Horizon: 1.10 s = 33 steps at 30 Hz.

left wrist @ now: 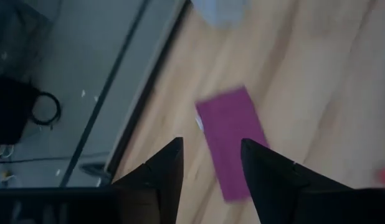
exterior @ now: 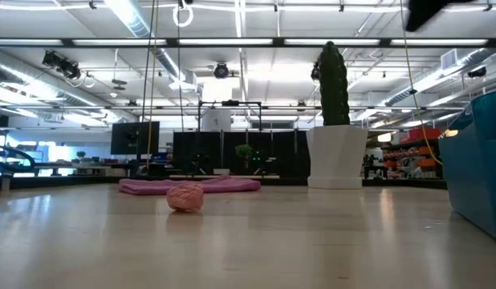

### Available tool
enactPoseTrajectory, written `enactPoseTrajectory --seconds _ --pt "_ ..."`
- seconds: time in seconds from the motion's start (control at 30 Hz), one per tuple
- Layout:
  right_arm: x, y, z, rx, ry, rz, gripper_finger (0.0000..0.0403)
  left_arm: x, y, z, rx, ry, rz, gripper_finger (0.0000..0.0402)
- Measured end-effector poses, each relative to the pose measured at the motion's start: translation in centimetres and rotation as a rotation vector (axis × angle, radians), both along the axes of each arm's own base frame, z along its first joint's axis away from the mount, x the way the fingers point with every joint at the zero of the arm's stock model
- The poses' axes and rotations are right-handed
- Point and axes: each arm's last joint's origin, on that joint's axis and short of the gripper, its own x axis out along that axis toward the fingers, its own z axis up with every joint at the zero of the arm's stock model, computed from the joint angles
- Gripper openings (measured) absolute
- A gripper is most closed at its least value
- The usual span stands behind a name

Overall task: Pick and placing Produce into tupperware
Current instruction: Put the peach into the blue bin

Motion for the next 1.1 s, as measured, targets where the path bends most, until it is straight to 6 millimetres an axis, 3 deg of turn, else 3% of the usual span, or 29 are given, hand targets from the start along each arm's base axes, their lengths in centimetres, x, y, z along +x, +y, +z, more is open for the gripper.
enactPoseTrajectory --seconds 0.23,0.4,0.5,0.83,1.1 --pt "0.6 -0.3 1.6 -0.219 -0.156 0.023 0.0137 2.2 -2.9 -9.5 -0.042 0.289 -0.106 0.0145" --pt "0.6 -0.5 1.4 -0.270 -0.177 0.006 0.0135 4.0 -6.1 -17.2 -0.198 0.243 -0.348 0.0128" --pt "0.6 -0.5 1.3 -0.270 -0.178 0.005 0.0135 4.4 -7.5 -20.4 -0.290 0.167 -0.487 0.0123" --pt "0.6 -0.6 1.5 -0.334 -0.221 -0.019 0.0134 2.8 -10.4 -25.3 -0.304 0.127 -0.615 0.0138" --pt "0.7 -0.8 1.6 -0.388 -0.234 -0.009 0.0133 2.2 -12.3 -27.2 -0.299 0.012 -0.714 0.0180"
